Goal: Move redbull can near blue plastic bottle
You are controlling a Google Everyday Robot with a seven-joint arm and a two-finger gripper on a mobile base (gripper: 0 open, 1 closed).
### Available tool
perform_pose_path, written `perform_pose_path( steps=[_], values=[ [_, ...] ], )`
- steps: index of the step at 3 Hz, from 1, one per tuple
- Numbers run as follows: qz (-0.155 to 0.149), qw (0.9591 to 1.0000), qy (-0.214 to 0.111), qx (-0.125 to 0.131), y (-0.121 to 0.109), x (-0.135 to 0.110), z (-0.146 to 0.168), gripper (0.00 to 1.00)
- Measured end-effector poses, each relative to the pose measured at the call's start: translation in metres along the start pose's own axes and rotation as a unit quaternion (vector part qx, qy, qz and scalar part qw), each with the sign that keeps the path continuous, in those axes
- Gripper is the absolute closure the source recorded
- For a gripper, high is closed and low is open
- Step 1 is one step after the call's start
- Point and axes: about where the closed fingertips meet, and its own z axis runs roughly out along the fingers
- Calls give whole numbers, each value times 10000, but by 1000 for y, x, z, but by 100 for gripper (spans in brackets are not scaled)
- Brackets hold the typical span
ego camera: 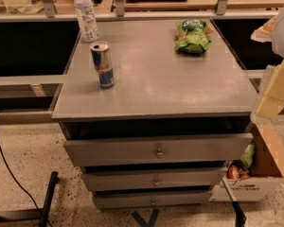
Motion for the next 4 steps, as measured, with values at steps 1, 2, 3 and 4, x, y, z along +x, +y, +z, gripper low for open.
perform_pose_path(
  steps=[1, 2, 3, 4],
  values=[
    [17, 10000, -35, 22, -1, -1, -1, 0],
    [117, 9989, -446, -47, -2, -10, 5, 0],
    [177, 9901, -1373, -243, -4, -48, 21, 0],
    [187, 9754, -2157, -412, -9, -86, 37, 0]
  ],
)
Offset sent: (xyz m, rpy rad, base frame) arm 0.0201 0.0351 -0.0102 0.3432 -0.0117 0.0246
